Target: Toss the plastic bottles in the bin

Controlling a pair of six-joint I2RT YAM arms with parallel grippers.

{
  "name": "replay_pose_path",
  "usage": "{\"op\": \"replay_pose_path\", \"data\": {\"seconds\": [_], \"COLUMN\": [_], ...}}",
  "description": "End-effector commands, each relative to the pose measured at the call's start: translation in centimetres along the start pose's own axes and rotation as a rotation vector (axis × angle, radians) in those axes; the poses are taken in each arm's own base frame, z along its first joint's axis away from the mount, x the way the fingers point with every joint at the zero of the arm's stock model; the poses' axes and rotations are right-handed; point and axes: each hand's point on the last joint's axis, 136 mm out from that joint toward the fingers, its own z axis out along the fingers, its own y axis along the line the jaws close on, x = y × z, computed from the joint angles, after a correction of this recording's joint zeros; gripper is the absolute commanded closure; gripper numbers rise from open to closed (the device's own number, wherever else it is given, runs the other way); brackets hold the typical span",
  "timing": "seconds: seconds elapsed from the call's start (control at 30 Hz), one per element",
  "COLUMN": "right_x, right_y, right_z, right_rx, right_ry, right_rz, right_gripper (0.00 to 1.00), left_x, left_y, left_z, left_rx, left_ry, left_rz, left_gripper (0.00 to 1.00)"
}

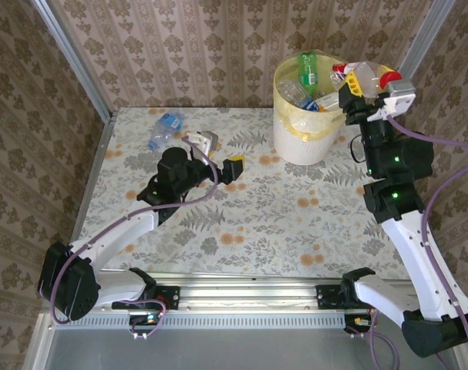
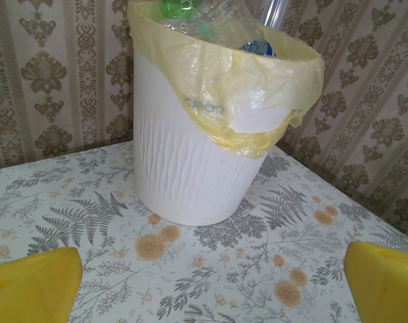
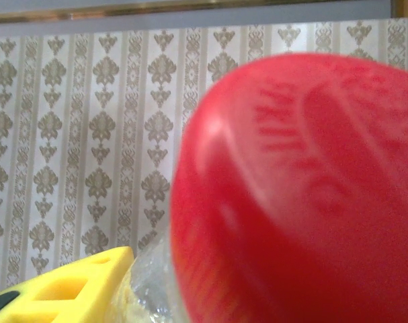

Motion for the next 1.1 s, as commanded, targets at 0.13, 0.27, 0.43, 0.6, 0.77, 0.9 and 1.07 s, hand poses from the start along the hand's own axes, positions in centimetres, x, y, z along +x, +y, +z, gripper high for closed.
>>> {"op": "replay_pose_path", "data": {"seconds": [0.13, 0.27, 0.43, 0.6, 0.77, 0.9, 1.07], "right_x": [3.9, 12.5, 18.7, 17.3, 15.1, 14.5, 13.6], "right_y": [-2.8, -5.4, -6.8, -5.9, -5.9, -5.7, -5.2], "right_z": [4.1, 7.8, 8.9, 8.4, 7.0, 6.2, 4.9], "right_rx": [0.099, 0.134, 0.146, 0.089, 0.073, 0.062, 0.053], "right_ry": [0.129, 0.403, 0.639, 0.620, 0.609, 0.606, 0.624], "right_rz": [0.037, 0.123, 0.339, 0.346, 0.311, 0.301, 0.312], "right_gripper": [0.48, 0.29, 0.08, 0.05, 0.04, 0.03, 0.03], "left_x": [-0.8, -0.8, -0.7, -0.3, 0.1, 0.3, 0.5], "left_y": [0.6, 0.9, 1.5, 2.8, 3.7, 4.2, 4.5], "left_z": [-1.1, -1.3, -1.7, -2.2, -2.4, -2.4, -2.7], "left_rx": [-0.021, -0.028, -0.034, -0.068, -0.089, -0.099, -0.100], "left_ry": [-0.024, -0.019, 0.003, 0.016, 0.019, 0.020, 0.010], "left_rz": [0.007, 0.001, -0.020, -0.043, -0.070, -0.086, -0.098], "left_gripper": [0.00, 0.00, 0.00, 0.00, 0.00, 0.00, 0.00]}}
